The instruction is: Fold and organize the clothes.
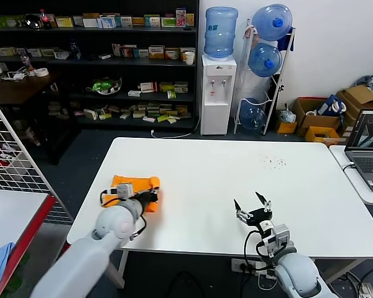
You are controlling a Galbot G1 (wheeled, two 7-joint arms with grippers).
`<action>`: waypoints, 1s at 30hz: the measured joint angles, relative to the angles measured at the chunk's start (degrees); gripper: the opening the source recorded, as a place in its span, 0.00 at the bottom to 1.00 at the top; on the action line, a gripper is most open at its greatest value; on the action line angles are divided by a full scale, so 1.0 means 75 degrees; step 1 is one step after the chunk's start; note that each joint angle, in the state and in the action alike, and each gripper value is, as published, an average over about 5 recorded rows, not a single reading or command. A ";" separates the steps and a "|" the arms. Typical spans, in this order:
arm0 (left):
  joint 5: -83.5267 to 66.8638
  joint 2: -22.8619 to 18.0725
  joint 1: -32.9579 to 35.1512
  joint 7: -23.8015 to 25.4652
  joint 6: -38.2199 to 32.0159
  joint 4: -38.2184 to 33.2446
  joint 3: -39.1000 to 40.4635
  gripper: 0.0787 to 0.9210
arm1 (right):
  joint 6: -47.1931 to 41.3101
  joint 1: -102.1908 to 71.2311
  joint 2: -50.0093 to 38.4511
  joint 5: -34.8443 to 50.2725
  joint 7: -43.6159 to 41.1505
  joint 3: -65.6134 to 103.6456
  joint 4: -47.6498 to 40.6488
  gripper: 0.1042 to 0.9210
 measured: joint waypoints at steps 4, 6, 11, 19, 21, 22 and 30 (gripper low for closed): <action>0.0278 -0.0900 -0.0022 -0.0107 -0.0217 0.0318 0.0124 0.06 | 0.0021 -0.0043 -0.0095 0.0056 0.0000 0.0123 -0.0003 0.88; 0.0403 -0.1312 -0.0024 -0.0131 -0.0322 0.0463 0.0169 0.06 | 0.0027 -0.0043 -0.0151 0.0099 0.0005 0.0191 -0.0020 0.88; 0.0667 -0.2238 -0.0052 -0.0148 -0.0594 0.0833 0.0212 0.06 | 0.0013 -0.0014 -0.0280 0.0237 0.0058 0.0360 -0.0085 0.88; 0.0962 -0.3281 -0.0111 0.0102 -0.1326 0.1359 0.0180 0.23 | -0.0051 0.0007 -0.0313 0.0347 0.0122 0.0466 -0.0136 0.88; 0.1022 -0.3383 -0.0090 0.0247 -0.1562 0.1402 0.0203 0.30 | -0.0073 0.0020 -0.0302 0.0355 0.0133 0.0496 -0.0146 0.88; 0.1070 -0.3406 -0.0071 0.0339 -0.1690 0.1410 0.0223 0.34 | -0.0084 0.0025 -0.0292 0.0357 0.0135 0.0514 -0.0151 0.88; 0.2365 -0.2745 0.0344 0.1466 -0.3190 0.1186 0.0216 0.61 | -0.0059 0.0004 -0.0104 0.0226 -0.0042 0.0754 -0.0211 0.88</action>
